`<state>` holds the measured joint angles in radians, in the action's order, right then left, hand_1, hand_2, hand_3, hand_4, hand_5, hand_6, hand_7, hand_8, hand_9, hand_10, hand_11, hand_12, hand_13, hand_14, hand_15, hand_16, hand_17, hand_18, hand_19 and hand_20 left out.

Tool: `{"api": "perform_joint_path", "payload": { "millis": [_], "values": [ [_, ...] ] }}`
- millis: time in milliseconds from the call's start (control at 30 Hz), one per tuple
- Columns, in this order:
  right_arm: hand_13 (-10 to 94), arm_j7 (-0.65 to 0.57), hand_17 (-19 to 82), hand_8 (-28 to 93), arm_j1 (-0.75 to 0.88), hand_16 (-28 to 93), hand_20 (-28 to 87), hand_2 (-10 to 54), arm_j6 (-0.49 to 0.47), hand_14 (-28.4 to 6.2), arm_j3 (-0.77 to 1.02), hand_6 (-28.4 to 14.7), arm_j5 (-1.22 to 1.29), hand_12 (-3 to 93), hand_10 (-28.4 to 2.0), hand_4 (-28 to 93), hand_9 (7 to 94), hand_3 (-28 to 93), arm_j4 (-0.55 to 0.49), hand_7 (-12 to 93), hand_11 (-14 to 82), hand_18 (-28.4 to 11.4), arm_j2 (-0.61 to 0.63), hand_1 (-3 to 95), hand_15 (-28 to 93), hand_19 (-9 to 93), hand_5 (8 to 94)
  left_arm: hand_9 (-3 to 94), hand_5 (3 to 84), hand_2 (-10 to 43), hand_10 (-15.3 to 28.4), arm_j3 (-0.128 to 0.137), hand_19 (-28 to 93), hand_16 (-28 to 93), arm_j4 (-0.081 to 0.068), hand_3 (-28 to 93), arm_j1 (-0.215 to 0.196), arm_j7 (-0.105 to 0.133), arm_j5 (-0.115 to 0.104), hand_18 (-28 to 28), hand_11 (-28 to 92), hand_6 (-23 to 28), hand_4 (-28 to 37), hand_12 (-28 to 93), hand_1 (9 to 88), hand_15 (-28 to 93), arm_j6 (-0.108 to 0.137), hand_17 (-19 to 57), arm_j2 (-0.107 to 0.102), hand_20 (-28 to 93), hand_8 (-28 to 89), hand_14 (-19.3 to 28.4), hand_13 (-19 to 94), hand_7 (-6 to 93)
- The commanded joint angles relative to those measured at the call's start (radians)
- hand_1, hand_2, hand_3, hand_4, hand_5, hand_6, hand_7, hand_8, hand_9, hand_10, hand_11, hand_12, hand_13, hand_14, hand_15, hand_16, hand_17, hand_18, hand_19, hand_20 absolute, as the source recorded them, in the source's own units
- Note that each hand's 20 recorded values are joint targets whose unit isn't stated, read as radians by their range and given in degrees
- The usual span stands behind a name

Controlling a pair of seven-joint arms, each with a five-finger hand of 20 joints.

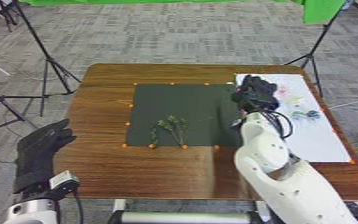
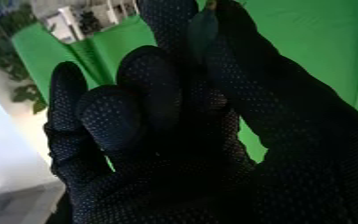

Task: Arrange flowers

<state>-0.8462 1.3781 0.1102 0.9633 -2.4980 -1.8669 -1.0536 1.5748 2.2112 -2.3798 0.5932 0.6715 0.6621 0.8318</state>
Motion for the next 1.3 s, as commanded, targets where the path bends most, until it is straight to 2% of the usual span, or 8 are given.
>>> {"api": "perform_joint_path", "payload": {
  "millis": [33, 300, 467, 567, 700, 1133, 1200, 1300],
  "values": [
    [57, -0.001, 16, 16, 0.084, 31, 23, -9.5, 0.007, -22.4, -0.012, -3.4, -0.019, 40.4, -18.3, -27, 71.1, 80, -0.043, 23, 60.5, -28.4, -0.042, 50.7, 86, 79, 86.1, 41.9, 52.8, 4.2, 24.7, 0.012, 54, -23, 0.005, 82, -0.01, -0.028, 0.026, 24.2, 52, 16.9, -15.5, 13, 28.9, 84, -0.018, -4.1, 0.021, 46, -10, 28.4, 33, 19.9],
    [57, 0.012, 16, 17, 0.139, 31, 23, -9.5, -0.004, -22.6, -0.026, -3.5, -0.032, 40.1, -18.5, -27, 71.2, 80, -0.067, 22, 60.9, -28.4, -0.055, 50.7, 86, 79, 86.4, 41.9, 52.9, 4.3, 24.7, 0.011, 54, -23, 0.004, 82, -0.009, -0.023, 0.017, 24.2, 52, 16.9, -15.5, 13, 28.9, 84, -0.017, -4.1, 0.011, 46, -10, 28.4, 33, 19.8],
    [57, 0.005, 16, 17, 0.149, 31, 23, -9.5, -0.009, -22.7, -0.033, -3.6, -0.034, 40.0, -18.5, -27, 71.3, 80, -0.063, 22, 61.0, -28.4, -0.059, 50.7, 86, 79, 86.5, 41.8, 52.9, 4.3, 24.8, 0.012, 54, -23, 0.002, 82, -0.003, -0.034, 0.027, 24.1, 52, 17.0, -15.4, 13, 28.9, 84, -0.025, -4.1, 0.017, 46, -10, 28.4, 33, 19.8],
    [57, 0.009, 16, 17, 0.166, 31, 23, -9.5, -0.018, -22.7, -0.028, -3.6, -0.042, 40.0, -18.5, -27, 71.3, 80, -0.063, 22, 61.0, -28.4, -0.067, 50.7, 86, 79, 86.6, 41.9, 52.9, 4.3, 24.7, 0.009, 54, -23, 0.003, 82, -0.005, -0.023, 0.015, 24.2, 52, 17.0, -15.5, 13, 29.0, 84, -0.02, -4.1, 0.009, 46, -10, 28.4, 33, 19.8],
    [57, 0.01, 16, 17, 0.195, 31, 23, -9.5, -0.023, -22.8, -0.023, -3.7, -0.048, 40.0, -18.6, -27, 71.3, 80, -0.067, 22, 61.1, -28.4, -0.082, 50.6, 86, 79, 86.7, 41.9, 52.9, 4.2, 24.7, 0.015, 54, -23, 0.004, 82, -0.007, -0.033, 0.028, 24.2, 52, 17.0, -15.3, 13, 28.9, 84, -0.025, -4.1, 0.018, 46, -10, 28.4, 33, 19.8],
    [57, 0.035, 16, 16, 0.267, 31, 23, -9.5, -0.073, -22.8, -0.017, -3.8, -0.069, 39.6, -18.7, -27, 71.5, 80, -0.059, 22, 61.3, -28.4, -0.11, 50.7, 86, 79, 86.9, 41.8, 52.9, 4.2, 24.7, 0.015, 55, -23, -0.001, 82, 0.004, -0.043, 0.037, 24.1, 52, 17.0, -15.2, 13, 28.9, 84, -0.035, -4.1, 0.026, 46, -10, 28.4, 33, 19.8],
    [57, 0.031, 16, 16, 0.266, 31, 23, -9.5, -0.072, -22.7, -0.02, -3.7, -0.069, 39.5, -18.7, -27, 71.5, 80, -0.052, 22, 61.3, -28.4, -0.11, 50.6, 86, 79, 87.0, 41.7, 52.9, 4.2, 24.7, 0.011, 55, -23, -0.001, 82, 0.004, -0.036, 0.028, 24.2, 52, 16.9, -15.2, 13, 28.8, 84, -0.03, -4.1, 0.021, 46, -10, 28.4, 33, 19.9],
    [57, 0.031, 16, 16, 0.259, 30, 23, -9.5, -0.069, -22.8, -0.024, -3.7, -0.07, 39.4, -18.7, -27, 71.4, 80, -0.043, 22, 61.4, -28.4, -0.113, 50.6, 86, 79, 86.9, 41.8, 52.9, 4.2, 24.7, 0.01, 54, -23, -0.003, 82, 0.01, -0.049, 0.037, 24.2, 52, 16.9, -15.1, 13, 28.9, 84, -0.035, -4.1, 0.029, 46, -10, 28.4, 33, 19.8]
  ]
}}
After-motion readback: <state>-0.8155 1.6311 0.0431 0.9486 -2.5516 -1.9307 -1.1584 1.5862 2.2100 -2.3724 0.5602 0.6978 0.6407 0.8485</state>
